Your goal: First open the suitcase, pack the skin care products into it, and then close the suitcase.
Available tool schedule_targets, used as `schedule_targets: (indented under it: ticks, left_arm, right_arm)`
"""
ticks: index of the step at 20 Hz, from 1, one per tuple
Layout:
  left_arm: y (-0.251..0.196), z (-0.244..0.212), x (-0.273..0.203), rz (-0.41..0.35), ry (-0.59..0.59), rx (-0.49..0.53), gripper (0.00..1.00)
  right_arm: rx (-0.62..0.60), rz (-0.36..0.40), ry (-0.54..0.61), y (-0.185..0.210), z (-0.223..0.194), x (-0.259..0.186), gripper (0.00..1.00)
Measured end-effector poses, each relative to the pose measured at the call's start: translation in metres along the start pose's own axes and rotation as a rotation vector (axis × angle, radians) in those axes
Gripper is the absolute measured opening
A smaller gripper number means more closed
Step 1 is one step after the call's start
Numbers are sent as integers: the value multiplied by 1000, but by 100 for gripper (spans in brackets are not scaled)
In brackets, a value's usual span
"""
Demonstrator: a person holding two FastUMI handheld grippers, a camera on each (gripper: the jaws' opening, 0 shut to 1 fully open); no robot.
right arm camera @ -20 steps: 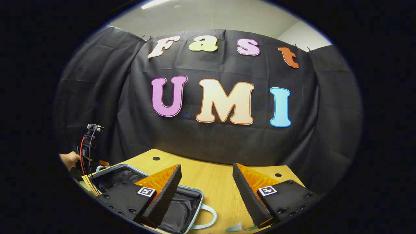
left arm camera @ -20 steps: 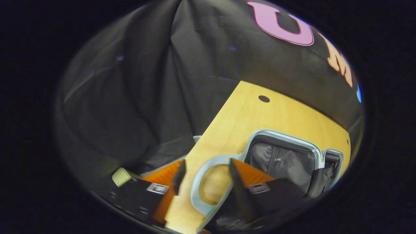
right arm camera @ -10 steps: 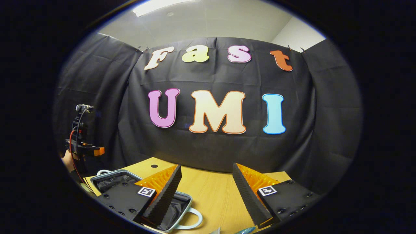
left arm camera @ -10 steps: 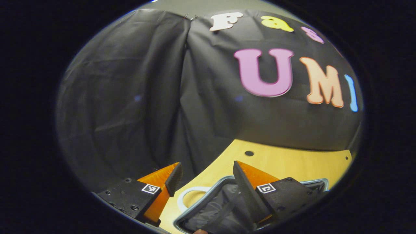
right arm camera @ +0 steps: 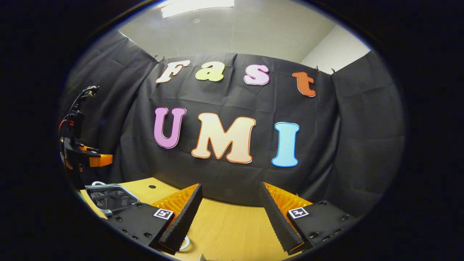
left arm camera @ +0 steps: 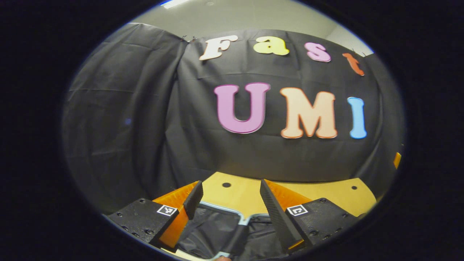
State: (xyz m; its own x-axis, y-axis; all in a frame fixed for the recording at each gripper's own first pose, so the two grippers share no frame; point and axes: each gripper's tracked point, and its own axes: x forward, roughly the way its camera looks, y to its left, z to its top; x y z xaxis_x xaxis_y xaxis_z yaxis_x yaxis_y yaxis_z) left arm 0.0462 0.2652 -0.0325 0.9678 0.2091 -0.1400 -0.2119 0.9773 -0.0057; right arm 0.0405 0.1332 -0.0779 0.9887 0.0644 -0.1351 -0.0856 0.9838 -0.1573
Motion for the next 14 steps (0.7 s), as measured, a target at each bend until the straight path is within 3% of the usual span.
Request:
schedule_targets:
  ticks: [6, 14]
  left_arm:
    - [-105, -31, -38, -145, 42, 26, 94]
    - [-201, -89, -74, -265, 143, 6, 94]
  right_arm:
    - [24, -20, 11, -43, -10, -13, 98]
    - [27, -1, 48, -79, -28, -36, 100]
